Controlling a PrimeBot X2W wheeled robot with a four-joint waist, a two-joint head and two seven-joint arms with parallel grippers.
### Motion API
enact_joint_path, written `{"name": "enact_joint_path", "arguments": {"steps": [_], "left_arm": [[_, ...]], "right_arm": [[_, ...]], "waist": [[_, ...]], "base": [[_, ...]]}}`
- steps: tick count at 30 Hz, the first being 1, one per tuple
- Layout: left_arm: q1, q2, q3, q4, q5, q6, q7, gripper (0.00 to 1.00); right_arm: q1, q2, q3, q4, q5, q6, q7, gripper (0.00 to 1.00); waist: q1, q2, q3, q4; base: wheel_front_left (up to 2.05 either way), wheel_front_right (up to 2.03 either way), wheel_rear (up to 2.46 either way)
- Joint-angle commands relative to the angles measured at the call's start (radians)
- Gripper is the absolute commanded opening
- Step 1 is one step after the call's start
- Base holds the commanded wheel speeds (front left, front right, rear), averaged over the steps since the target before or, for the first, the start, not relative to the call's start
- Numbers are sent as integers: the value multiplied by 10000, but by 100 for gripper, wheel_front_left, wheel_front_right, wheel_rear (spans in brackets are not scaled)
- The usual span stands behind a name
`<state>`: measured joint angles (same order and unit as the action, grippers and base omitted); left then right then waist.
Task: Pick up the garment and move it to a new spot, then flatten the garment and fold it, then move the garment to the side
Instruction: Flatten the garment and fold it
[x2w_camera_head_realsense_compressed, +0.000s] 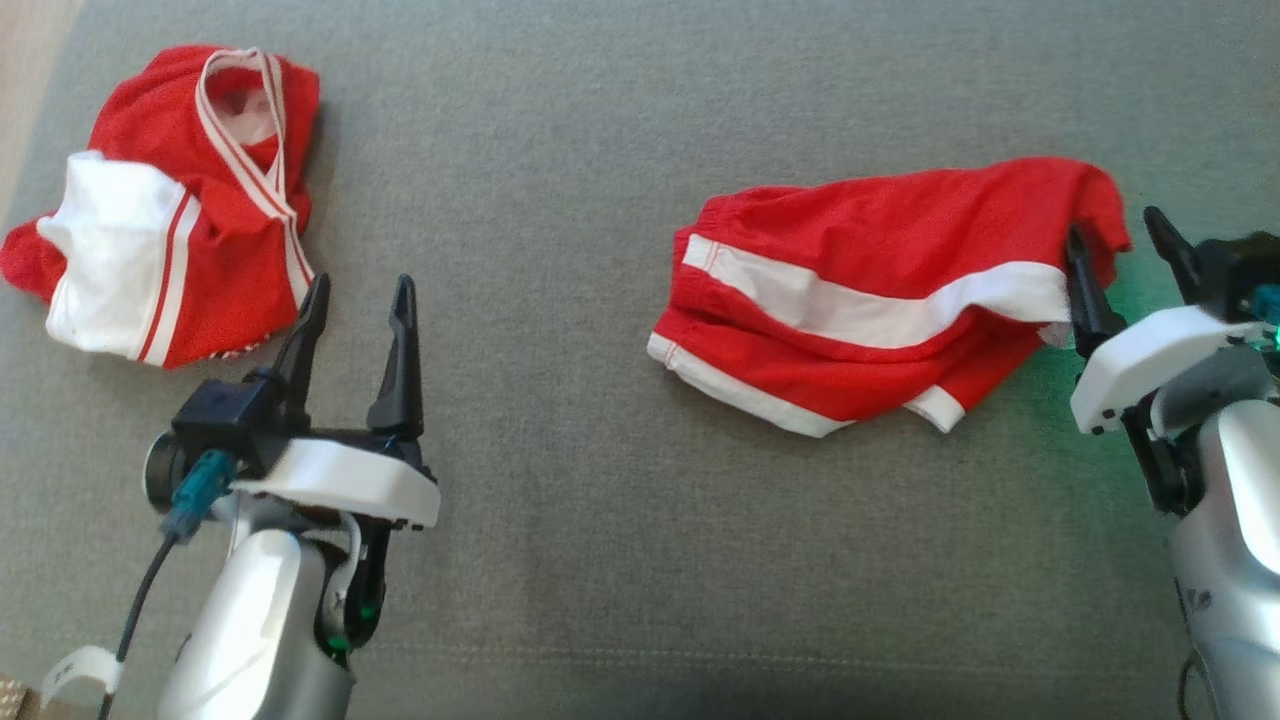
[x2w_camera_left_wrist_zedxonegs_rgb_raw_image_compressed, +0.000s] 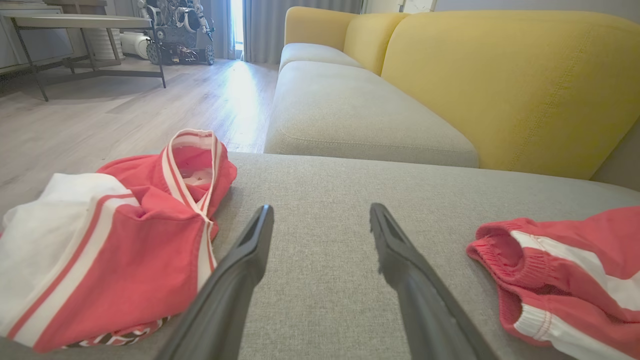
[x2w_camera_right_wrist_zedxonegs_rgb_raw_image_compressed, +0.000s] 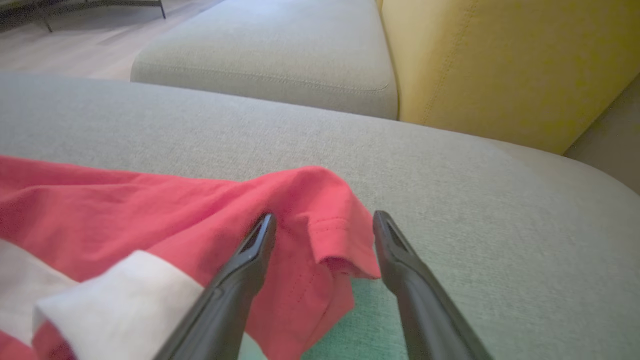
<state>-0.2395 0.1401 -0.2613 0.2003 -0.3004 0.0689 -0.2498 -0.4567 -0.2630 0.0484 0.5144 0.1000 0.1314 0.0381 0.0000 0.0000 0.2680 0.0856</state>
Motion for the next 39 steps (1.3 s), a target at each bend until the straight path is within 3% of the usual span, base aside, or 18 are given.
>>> {"name": "enact_joint_path", "arguments": {"steps": [1,8,13,19,39], "left_arm": [[-156,99,450,-236,104,-35,-120,100],[272,129,679,-172,177,-35,-120,100],[593,210,779,-169,239,29,-120,100],[1016,355,750,-131,334,111,-116,100],[1562,537,527,-545,285,306,281,100]], "right_arm": [[89,3,29,-328,117,-7,-183,100],[1189,855,-370,-1896,40,-7,-453,100],[2113,1423,-139,-3540,-126,-7,-295,100],[3105,1787,106,-4668,-130,-7,-25,100],[4028,2097,230,-5276,83,-7,222,100]], "waist": [[0,0,-135,-112],[0,0,-640,-482],[0,0,-1036,-640],[0,0,-1535,-703],[0,0,-1939,-735]], "base": [[0,0,0],[0,0,0],[0,0,0],[0,0,0],[0,0,0]]}}
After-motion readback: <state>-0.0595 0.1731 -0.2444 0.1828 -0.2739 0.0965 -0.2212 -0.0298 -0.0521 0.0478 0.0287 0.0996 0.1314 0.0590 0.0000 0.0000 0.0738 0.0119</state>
